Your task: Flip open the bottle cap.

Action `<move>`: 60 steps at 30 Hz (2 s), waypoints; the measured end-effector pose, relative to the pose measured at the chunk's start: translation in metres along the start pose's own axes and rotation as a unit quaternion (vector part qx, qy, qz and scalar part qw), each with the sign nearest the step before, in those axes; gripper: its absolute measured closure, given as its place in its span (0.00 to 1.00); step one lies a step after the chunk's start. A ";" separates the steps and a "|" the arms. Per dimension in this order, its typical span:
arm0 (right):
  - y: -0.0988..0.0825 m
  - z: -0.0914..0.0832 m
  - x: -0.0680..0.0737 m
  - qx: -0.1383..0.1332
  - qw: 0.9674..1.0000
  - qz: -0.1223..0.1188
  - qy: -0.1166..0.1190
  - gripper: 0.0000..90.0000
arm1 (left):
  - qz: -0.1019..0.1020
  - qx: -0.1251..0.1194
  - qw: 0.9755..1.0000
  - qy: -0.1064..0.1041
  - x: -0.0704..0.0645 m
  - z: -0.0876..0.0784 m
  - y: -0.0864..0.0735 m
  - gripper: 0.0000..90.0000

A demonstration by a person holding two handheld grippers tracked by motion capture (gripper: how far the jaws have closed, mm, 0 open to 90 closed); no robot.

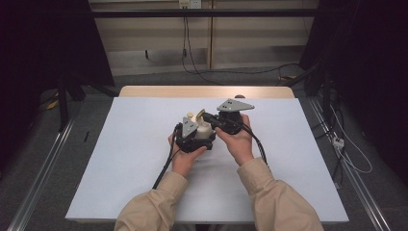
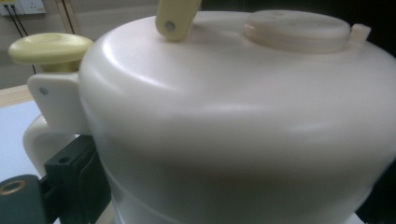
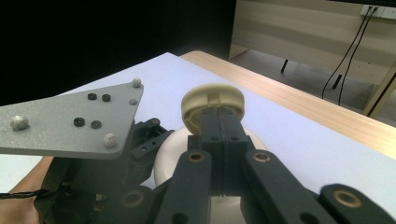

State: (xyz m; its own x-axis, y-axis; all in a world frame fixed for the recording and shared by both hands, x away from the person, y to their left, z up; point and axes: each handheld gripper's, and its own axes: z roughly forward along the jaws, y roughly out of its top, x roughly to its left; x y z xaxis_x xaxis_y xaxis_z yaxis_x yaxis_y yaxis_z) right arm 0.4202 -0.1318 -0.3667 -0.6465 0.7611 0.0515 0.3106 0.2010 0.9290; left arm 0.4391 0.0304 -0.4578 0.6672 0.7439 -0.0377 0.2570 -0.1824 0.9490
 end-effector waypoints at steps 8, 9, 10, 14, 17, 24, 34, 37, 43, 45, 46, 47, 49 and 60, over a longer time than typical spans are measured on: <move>0.001 0.003 -0.001 0.000 1.000 -0.003 0.000 1.00 | -0.001 -0.001 1.000 0.000 0.000 0.000 0.000 0.06; 0.001 0.003 -0.001 0.000 1.000 -0.003 0.000 1.00 | 0.000 0.000 1.000 0.000 0.000 0.000 0.000 0.06; 0.001 0.003 0.000 0.001 1.000 -0.002 -0.001 1.00 | 0.000 0.000 1.000 0.000 0.000 0.000 0.000 0.06; 0.003 0.003 -0.001 0.000 1.000 -0.003 -0.002 1.00 | 0.000 -0.001 1.000 0.000 0.000 0.000 0.000 0.06; 0.004 0.003 -0.002 0.000 1.000 -0.002 -0.002 1.00 | -0.001 -0.001 1.000 0.000 0.000 0.000 0.000 0.06; 0.003 0.005 -0.002 0.000 1.000 -0.002 -0.001 1.00 | -0.001 -0.001 1.000 0.000 0.000 0.000 0.000 0.06; 0.004 0.007 -0.002 -0.004 1.000 -0.002 -0.001 1.00 | -0.002 -0.002 1.000 0.000 0.000 0.000 0.000 0.06; 0.005 0.007 -0.001 -0.004 1.000 -0.001 -0.001 1.00 | -0.002 -0.002 1.000 0.000 0.000 0.000 0.000 0.06; 0.006 0.008 -0.001 -0.005 1.000 0.000 -0.002 1.00 | -0.003 -0.002 1.000 0.000 0.000 0.000 0.000 0.06; 0.006 0.008 -0.001 -0.005 1.000 0.000 0.000 1.00 | -0.002 -0.002 1.000 0.000 0.000 0.000 0.000 0.06; 0.006 0.009 0.000 -0.005 1.000 -0.001 -0.001 1.00 | -0.002 -0.002 1.000 -0.001 0.000 0.000 0.000 0.06; 0.006 0.009 0.000 -0.005 1.000 -0.002 0.000 1.00 | -0.002 -0.001 1.000 -0.001 0.000 0.000 0.000 0.06; 0.006 0.009 0.000 -0.005 1.000 -0.003 -0.001 1.00 | -0.002 -0.001 1.000 0.000 0.000 0.000 0.000 0.06; 0.008 0.011 0.000 -0.005 1.000 -0.003 -0.001 1.00 | -0.002 -0.001 1.000 -0.001 0.000 0.000 0.000 0.06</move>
State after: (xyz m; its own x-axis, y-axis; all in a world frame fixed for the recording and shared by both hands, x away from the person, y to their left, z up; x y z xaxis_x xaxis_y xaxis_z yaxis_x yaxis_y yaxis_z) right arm 0.4302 -0.1234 -0.3636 -0.6478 0.7605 0.0447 0.2987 0.1995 0.9333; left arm 0.4393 0.0301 -0.4578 0.6672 0.7437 -0.0419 0.2585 -0.1784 0.9494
